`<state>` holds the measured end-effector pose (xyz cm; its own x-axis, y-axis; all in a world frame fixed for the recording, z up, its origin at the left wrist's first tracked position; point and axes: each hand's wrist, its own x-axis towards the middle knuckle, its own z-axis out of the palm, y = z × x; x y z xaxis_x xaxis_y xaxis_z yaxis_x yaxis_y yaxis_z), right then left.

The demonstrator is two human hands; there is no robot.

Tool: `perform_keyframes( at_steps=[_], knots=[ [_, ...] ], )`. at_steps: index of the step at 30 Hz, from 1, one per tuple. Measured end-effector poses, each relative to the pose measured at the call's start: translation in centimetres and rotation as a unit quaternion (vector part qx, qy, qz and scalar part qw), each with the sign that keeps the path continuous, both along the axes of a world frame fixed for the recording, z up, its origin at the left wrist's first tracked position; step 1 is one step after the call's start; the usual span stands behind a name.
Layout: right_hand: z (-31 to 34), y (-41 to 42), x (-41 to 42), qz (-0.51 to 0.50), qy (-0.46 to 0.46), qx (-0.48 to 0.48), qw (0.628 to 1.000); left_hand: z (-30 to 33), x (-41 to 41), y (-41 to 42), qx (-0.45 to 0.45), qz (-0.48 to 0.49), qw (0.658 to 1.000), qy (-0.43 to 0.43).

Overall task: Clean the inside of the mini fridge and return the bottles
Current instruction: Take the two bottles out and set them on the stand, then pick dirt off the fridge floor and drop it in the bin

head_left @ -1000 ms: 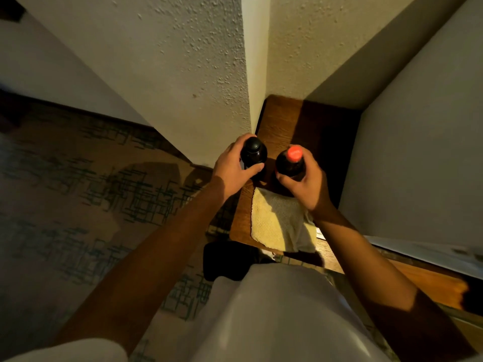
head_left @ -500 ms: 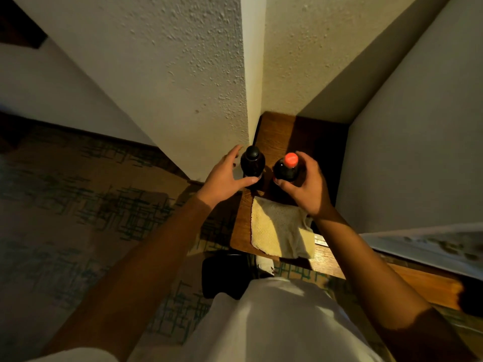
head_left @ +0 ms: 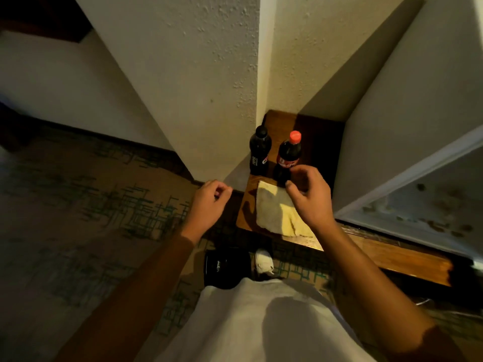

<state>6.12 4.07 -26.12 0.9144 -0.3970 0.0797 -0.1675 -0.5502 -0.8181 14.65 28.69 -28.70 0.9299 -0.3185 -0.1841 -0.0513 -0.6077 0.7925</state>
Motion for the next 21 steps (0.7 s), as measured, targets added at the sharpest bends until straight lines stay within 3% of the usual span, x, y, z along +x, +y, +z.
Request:
perform_keyframes(
  at_steps=[6,11,21],
  knots=[
    [-1.6,3.4,-5.3,0.082,0.116,0.052,0.988,-1.6,-7.2,2.7,0.049,-0.02,0.997,0.048],
    [-2.1,5.3,-10.2,0.108,0.147,0.038,0.983,-3.1,-11.7,5.0,0.08,-0.024,0.996,0.036],
    [-2.5,2.2,-20.6,-0.002,0.163,0.053,0.985,-1.9,-16.0,-2.5,-0.002,-0.142,0.99,-0.017]
  ],
)
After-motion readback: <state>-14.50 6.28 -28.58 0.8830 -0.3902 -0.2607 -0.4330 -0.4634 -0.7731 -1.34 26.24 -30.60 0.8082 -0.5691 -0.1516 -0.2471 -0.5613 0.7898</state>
